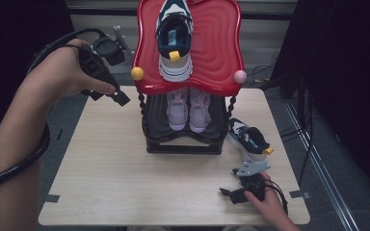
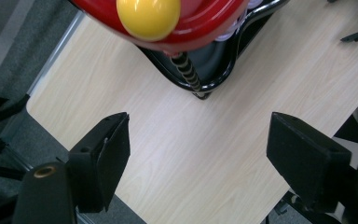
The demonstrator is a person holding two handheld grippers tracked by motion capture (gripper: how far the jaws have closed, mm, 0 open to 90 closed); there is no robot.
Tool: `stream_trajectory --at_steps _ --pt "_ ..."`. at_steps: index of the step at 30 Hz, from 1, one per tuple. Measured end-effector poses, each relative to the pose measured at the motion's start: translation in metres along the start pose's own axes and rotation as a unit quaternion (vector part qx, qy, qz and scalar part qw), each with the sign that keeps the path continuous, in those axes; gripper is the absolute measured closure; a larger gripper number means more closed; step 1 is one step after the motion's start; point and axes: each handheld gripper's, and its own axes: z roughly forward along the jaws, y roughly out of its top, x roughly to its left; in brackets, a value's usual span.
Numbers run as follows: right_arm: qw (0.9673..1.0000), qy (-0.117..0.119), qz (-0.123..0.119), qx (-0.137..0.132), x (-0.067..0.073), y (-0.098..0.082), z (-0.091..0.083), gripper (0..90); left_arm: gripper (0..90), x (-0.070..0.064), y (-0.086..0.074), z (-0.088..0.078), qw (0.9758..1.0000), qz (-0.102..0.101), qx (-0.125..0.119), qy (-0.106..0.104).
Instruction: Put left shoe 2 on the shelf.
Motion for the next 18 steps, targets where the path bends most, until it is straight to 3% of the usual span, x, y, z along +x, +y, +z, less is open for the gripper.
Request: stream_trajectory --at_steps 8,18 --pt "1.0000 0.000 0.000 0.000 0.000 0.000 0.000 11.5 21.5 0.004 -0.015 0.016 0.9998 -0.016 0.007 -0.008" --pt "1.0000 0.000 0.000 0.000 0.000 0.000 0.000 11.5 21.6 0.008 -0.027 0.034 0.9991 -0.021 0.030 -0.020"
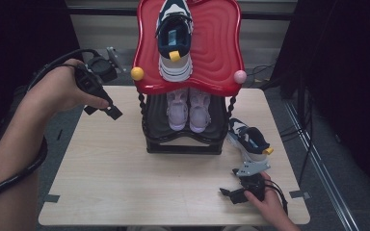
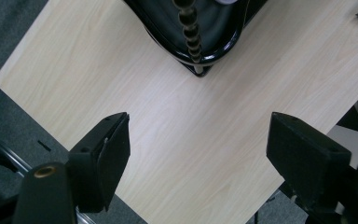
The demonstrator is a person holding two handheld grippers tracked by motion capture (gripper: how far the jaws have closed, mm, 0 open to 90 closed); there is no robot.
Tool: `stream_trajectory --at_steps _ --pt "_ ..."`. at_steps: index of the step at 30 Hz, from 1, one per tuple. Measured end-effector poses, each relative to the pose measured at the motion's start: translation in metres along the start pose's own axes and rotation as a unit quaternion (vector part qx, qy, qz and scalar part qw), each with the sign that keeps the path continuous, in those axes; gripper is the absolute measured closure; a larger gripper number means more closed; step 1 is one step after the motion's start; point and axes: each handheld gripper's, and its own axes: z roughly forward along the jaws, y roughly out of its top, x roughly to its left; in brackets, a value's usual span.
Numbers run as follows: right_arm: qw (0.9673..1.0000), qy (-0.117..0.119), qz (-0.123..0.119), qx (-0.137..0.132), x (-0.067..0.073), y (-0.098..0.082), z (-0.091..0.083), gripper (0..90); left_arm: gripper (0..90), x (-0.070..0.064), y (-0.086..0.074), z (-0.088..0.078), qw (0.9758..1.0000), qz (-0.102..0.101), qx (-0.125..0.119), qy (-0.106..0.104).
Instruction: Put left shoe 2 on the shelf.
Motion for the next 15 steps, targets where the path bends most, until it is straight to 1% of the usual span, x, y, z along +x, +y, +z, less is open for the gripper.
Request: stream_trajectory --at_steps 7,15 --pt "1.0000 0.000 0.001 0.000 0.000 0.000 0.000 11.5 21.9 0.002 -0.006 0.016 0.9998 -0.007 0.017 -0.008" --pt "1.0000 0.000 0.001 0.000 0.000 0.000 0.000 11.5 22.2 0.004 -0.013 0.033 0.9994 -0.011 0.029 -0.017"
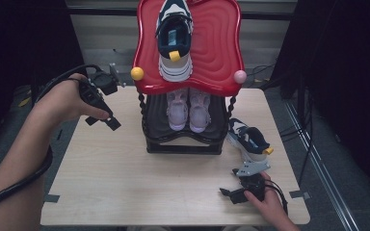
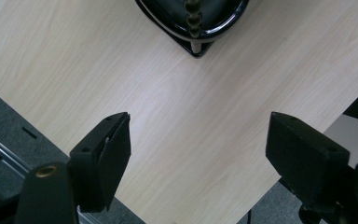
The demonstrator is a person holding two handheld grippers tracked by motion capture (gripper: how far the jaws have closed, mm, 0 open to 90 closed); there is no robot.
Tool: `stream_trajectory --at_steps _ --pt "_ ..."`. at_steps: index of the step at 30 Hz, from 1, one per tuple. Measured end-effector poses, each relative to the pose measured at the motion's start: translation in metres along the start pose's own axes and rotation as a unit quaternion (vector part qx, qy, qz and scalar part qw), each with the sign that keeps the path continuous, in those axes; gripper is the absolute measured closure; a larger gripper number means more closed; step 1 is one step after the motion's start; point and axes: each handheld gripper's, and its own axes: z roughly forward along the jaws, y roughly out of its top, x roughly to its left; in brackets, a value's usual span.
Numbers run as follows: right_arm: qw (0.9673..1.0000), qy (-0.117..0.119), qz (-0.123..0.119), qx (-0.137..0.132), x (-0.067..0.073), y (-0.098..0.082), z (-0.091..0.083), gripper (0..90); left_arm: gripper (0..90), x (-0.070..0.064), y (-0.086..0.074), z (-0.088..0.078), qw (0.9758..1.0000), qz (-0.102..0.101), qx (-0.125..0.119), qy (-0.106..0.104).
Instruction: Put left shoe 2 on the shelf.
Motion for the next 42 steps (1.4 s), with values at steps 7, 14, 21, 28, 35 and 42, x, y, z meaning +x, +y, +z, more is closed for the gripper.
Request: stream_trajectory --at_steps 7,14,21,28,35,42 --pt "1.0000 -0.001 0.000 -0.002 0.000 0.000 0.000 11.5 22.2 0.001 -0.006 0.017 1.0000 -0.004 0.002 -0.009" --pt "1.0000 -0.001 0.000 -0.002 0.000 0.000 0.000 11.5 22.2 0.002 -0.016 0.038 0.9998 -0.011 0.003 -0.018" --pt "1.0000 -0.001 0.000 -0.002 0.000 0.000 0.000 11.5 22.3 0.005 -0.023 0.054 0.9996 -0.017 0.000 -0.021" --pt "1.0000 -0.001 0.000 -0.002 0.000 0.000 0.000 11.5 22.4 0.006 -0.028 0.069 0.9995 -0.021 -0.004 -0.025" --pt "1.0000 -0.001 0.000 -0.003 0.000 0.000 0.000 11.5 22.6 0.004 -0.032 0.085 0.9991 -0.023 -0.022 -0.028" --pt "1.0000 -0.001 0.000 -0.003 0.000 0.000 0.000 11.5 22.5 0.005 -0.039 0.101 0.9982 -0.029 -0.042 -0.031"
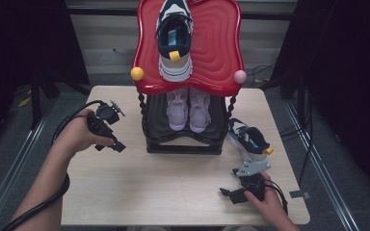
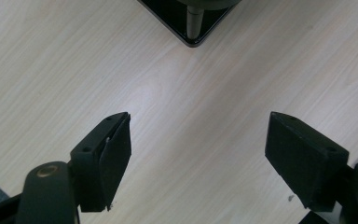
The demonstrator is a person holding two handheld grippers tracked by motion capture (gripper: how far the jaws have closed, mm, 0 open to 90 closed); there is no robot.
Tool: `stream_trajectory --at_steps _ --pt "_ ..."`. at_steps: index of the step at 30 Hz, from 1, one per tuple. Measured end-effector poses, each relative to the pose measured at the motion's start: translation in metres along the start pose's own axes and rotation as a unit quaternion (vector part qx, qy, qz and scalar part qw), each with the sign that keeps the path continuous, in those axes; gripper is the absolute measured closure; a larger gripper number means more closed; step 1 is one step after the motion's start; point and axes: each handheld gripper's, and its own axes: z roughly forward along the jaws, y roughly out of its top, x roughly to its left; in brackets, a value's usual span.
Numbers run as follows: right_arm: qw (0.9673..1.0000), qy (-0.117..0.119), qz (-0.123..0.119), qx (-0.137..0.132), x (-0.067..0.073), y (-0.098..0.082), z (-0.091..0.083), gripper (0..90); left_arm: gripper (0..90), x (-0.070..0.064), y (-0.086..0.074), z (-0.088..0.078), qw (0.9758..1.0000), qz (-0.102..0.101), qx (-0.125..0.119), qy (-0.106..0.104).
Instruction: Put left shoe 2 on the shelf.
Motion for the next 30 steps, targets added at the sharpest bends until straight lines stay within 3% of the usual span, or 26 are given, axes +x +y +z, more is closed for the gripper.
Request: stream_trajectory --at_steps 2,16,30 --pt "1.0000 0.000 0.000 0.000 0.000 0.000 0.000 11.5 22.5 0.001 -0.002 0.004 1.0000 0.004 -0.006 0.004" --pt "1.0000 0.000 0.001 0.001 0.000 0.000 0.000 11.5 22.4 -0.001 -0.015 0.033 0.9986 -0.020 -0.048 -0.005" --pt "1.0000 0.001 0.000 0.002 0.000 0.000 0.000 11.5 22.5 -0.002 -0.021 0.060 0.9979 -0.025 -0.058 -0.014"
